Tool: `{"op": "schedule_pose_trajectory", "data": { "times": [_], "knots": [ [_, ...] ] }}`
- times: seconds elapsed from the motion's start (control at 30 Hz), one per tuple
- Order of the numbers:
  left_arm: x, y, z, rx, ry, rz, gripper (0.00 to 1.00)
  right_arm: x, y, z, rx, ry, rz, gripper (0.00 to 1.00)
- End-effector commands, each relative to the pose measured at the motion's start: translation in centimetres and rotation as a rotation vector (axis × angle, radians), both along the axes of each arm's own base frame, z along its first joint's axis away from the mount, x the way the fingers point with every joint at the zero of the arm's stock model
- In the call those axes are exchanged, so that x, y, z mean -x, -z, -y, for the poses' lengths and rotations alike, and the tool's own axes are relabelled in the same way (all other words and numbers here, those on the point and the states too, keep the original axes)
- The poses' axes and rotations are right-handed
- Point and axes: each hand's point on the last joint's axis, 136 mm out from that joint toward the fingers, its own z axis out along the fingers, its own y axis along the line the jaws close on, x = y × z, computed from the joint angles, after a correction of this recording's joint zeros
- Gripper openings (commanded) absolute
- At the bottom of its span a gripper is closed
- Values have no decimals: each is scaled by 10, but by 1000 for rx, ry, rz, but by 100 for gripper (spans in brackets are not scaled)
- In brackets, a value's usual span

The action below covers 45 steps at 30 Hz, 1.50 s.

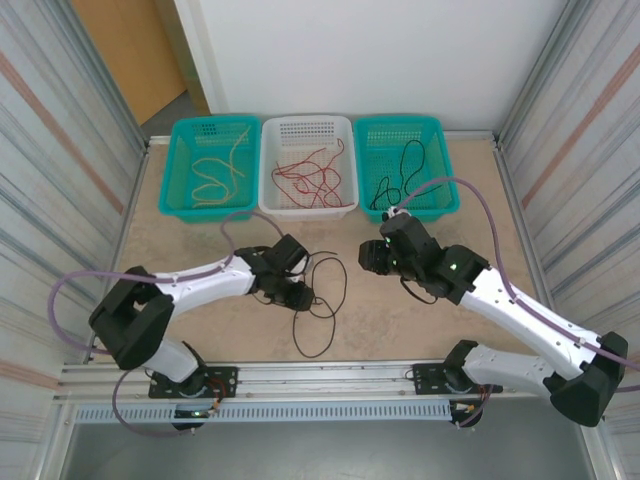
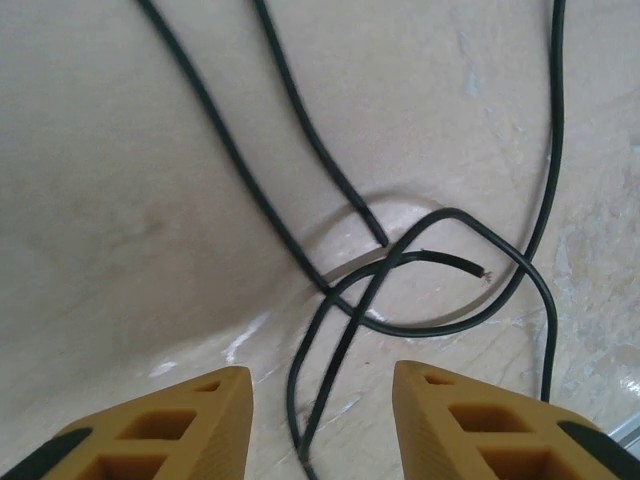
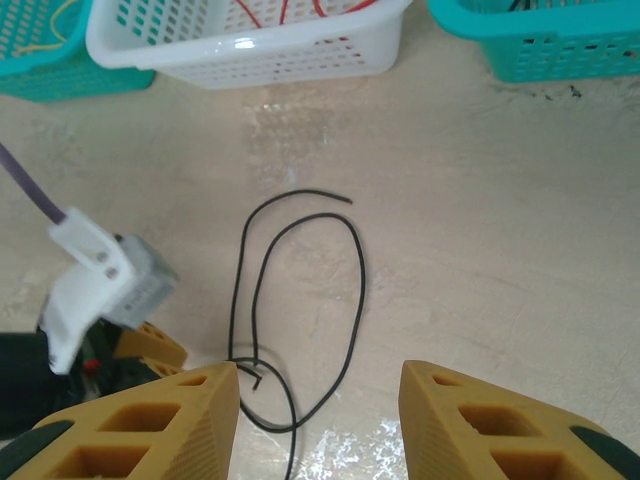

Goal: Untangle the cables

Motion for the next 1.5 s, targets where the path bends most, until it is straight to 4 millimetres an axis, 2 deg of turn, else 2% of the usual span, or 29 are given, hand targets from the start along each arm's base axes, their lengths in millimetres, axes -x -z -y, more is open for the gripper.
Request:
{"op": "schedule_pose_trajectory", "data": {
  "times": [0.0,0.07,0.13,0.2,0.27,0.3,0.4,0.57,0.8,0.93,1.13,1.33,1.4,1.43,1.47],
  "knots": [
    [-5,6,1,-63,27,15,38,-6,-19,3,-44,50,37,45],
    [-7,13,-4,-111,28,12,32,-5,-21,4,-53,52,40,45],
    [-8,14,-4,-120,42,12,20,-4,-19,7,-50,55,42,45],
    [-10,6,-3,-112,48,34,11,-2,-16,10,-41,63,40,45],
    [-16,-14,-6,-103,40,88,3,-2,-10,13,-33,68,27,45],
    [-18,-26,-7,-93,38,117,0,1,-16,15,-55,66,39,45],
    [-26,-79,-10,-37,30,238,0,2,-18,9,-86,42,44,45],
    [-34,-173,-22,126,-31,424,0,6,-38,-27,-195,-105,76,50],
    [-34,-268,-35,505,-159,517,0,15,-68,-59,-209,-245,144,63],
    [-23,-311,-35,592,-106,582,0,20,-83,-68,-218,-294,196,65],
    [-13,-335,-33,602,-23,610,0,27,-97,-82,-242,-354,240,68],
    [-9,-343,-27,649,13,613,0,28,-93,-88,-195,-369,237,67],
    [-9,-346,-25,662,17,614,0,27,-91,-87,-181,-365,236,60],
    [-9,-347,-24,667,21,617,0,27,-91,-86,-175,-363,238,53],
    [-9,-348,-25,666,20,621,0,27,-92,-86,-174,-361,246,39]
  ]
}}
